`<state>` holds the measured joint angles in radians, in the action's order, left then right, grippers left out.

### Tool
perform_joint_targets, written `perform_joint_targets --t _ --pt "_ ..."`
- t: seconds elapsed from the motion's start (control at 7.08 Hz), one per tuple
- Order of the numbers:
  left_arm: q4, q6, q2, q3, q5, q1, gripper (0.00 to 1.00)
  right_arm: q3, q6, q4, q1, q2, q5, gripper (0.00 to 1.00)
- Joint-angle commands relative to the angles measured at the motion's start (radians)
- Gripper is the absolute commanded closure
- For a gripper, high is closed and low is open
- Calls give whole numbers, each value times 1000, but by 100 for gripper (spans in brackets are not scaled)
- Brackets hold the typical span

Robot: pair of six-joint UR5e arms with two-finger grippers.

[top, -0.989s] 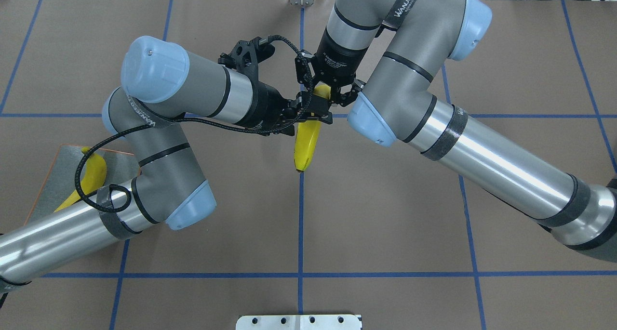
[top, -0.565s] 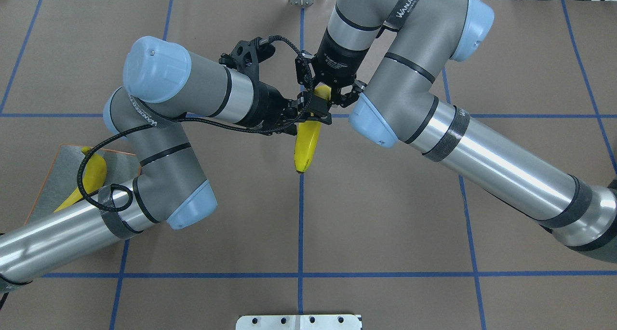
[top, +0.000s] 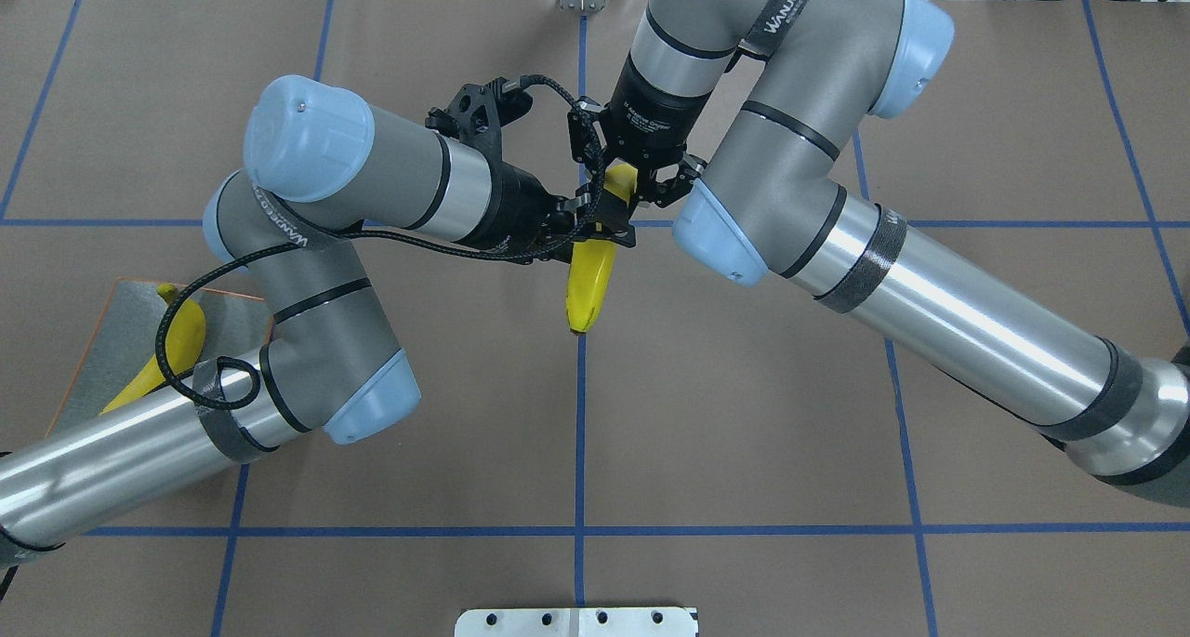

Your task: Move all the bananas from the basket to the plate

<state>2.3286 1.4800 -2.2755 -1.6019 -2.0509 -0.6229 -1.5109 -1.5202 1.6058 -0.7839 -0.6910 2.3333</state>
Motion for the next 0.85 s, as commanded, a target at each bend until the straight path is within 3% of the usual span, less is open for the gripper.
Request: perform_joint_targets --t 0.0,0.14,0.28,0.42,0.57,0.71 --pt "0 -1 1 2 0 5 52 0 0 -1 0 -1 -3 100" --pt "0 -6 2 2 0 8 80 0 0 -3 0 -1 -3 100" --pt "0 -30 8 3 -2 9 100 0 0 -6 -1 -1 -3 100" --pt "-3 -120 10 8 -6 9 100 0 -3 -13 -2 -2 -3 62" --pt "-5 -136 11 8 -6 8 100 -3 -15 -42 -2 -10 -6 1" --pt "-5 -136 11 10 -8 8 100 -44 -15 -78 -2 -56 -6 0"
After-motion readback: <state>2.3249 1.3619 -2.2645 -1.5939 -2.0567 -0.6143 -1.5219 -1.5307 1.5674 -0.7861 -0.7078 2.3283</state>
